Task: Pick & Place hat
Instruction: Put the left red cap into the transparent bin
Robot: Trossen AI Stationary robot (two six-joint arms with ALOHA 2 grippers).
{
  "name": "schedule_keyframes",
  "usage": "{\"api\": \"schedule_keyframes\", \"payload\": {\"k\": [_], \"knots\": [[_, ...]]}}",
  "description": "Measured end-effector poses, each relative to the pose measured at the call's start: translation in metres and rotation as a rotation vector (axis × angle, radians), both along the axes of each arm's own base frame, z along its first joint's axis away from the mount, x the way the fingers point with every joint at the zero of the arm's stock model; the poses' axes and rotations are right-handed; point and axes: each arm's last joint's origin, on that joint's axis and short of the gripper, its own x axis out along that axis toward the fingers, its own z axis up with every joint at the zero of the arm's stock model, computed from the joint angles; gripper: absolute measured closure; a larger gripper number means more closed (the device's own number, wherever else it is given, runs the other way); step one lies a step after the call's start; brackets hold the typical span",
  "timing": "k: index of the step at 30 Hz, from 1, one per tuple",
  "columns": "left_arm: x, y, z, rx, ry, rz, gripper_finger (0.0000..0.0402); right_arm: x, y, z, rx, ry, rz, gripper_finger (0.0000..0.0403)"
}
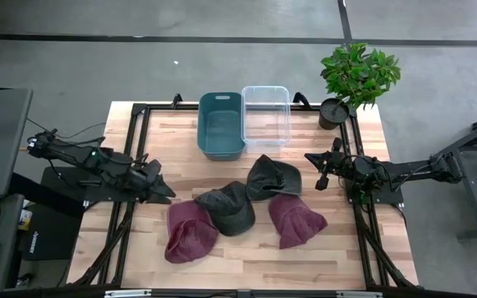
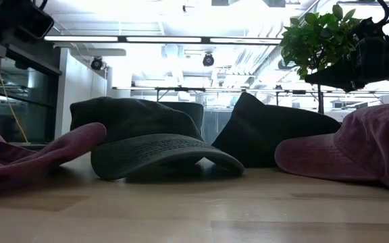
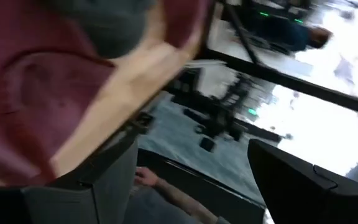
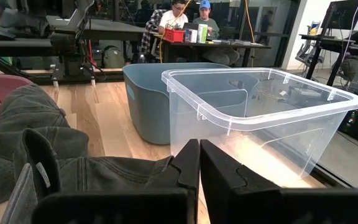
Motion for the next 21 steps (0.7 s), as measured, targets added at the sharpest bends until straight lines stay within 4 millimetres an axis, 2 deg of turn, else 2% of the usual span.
{"api": "schedule_keyframes", "payload": {"k": [9,13,21], "knots": [[-0.015,0.008,0.02,0.045,0.4,0.171,0.011,0.0,0.0,0.0,0.0,0.0,0.0,0.0396],[-0.007,0.005,0.022,0.047,0.541,0.202,0.011,0.0,0.0,0.0,0.0,0.0,0.0,0.0395],[0.024,-0.008,0.004,0.066,0.768,0.182,0.011,0.0,0.0,0.0,0.0,0.0,0.0,0.0397]]}}
